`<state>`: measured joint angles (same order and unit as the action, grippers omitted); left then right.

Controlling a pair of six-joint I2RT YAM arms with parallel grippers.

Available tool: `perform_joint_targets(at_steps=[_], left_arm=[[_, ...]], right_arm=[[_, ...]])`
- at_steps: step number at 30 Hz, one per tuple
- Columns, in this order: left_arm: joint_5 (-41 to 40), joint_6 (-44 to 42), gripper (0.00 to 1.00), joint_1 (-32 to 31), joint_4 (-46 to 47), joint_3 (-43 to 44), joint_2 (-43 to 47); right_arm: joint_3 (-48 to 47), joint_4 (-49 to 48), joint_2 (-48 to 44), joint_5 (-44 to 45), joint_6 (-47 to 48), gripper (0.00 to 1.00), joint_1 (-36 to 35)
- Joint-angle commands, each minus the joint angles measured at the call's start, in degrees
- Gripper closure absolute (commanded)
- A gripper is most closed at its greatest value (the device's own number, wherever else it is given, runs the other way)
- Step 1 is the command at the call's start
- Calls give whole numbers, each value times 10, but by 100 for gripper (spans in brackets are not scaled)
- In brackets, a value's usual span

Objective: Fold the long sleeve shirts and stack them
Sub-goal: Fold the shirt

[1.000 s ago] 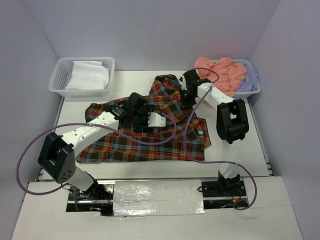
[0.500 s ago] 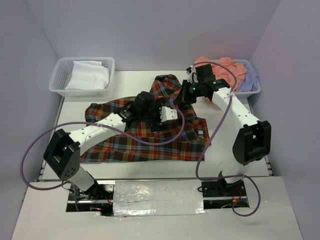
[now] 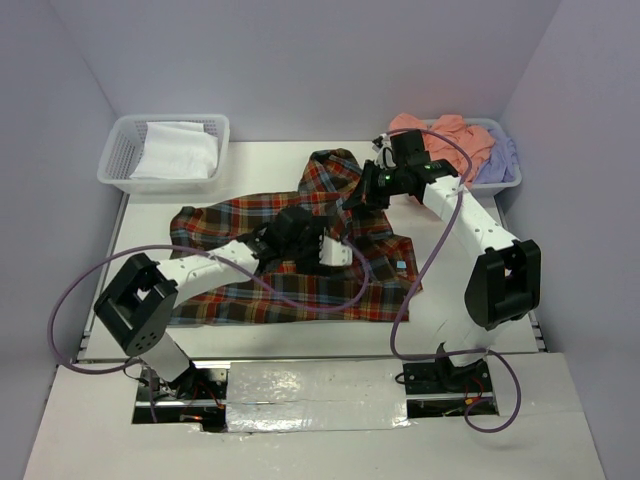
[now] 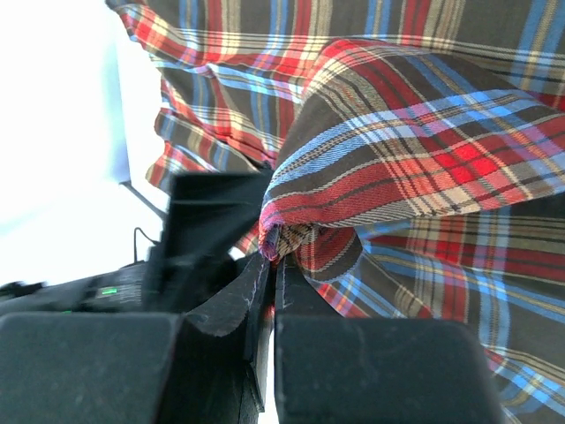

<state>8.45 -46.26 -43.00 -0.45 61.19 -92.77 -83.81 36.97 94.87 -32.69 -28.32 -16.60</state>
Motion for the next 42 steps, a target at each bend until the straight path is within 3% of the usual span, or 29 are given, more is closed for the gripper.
perform_joint_targets(at_steps=[1, 4, 7, 11, 15, 18, 19, 21, 22, 27, 30, 31, 34, 38, 42], left_arm=[[6, -125, 1, -10, 110, -61, 39], [-60, -126, 1, -17, 173, -70, 18], [-123, -146, 1, -19, 298, -100, -2], [-123, -170, 2, -19, 423, -131, -26], [-114, -154, 10, -19, 433, -131, -42], [-113, -139, 32, -19, 438, -121, -55], [-110, -135, 51, -19, 438, -118, -56], [-109, -124, 76, -19, 445, -114, -58], [-110, -120, 99, -19, 446, -114, -55], [-95, -85, 100, -15, 405, -115, -22], [-39, -39, 100, 5, 294, -95, 24], [14, -12, 100, 11, 218, -75, 49], [102, 26, 100, 29, 110, -49, 93], [166, 46, 100, 42, 20, -28, 130], [220, 72, 100, 45, -87, 53, 141]], right_arm=[[2, -30, -20, -25, -17, 100, 3], [3, -33, -21, -30, -20, 100, 3], [7, -30, -22, -33, -19, 100, 3], [15, -34, -25, -38, -24, 100, 3], [18, -33, -21, -40, -27, 100, 3], [21, -33, -19, -41, -29, 100, 3], [21, -33, -20, -42, -30, 100, 4], [21, -31, -18, -41, -29, 100, 5], [21, -29, -19, -37, -28, 100, 6], [22, -6, -24, -12, -5, 100, 12], [24, 48, -37, 31, 26, 100, 11], [27, 58, -49, 54, 34, 100, 11], [47, 96, -84, 73, 72, 100, 10], [71, 147, -140, 102, 99, 100, 5], [83, 195, -195, 111, 115, 100, 2]])
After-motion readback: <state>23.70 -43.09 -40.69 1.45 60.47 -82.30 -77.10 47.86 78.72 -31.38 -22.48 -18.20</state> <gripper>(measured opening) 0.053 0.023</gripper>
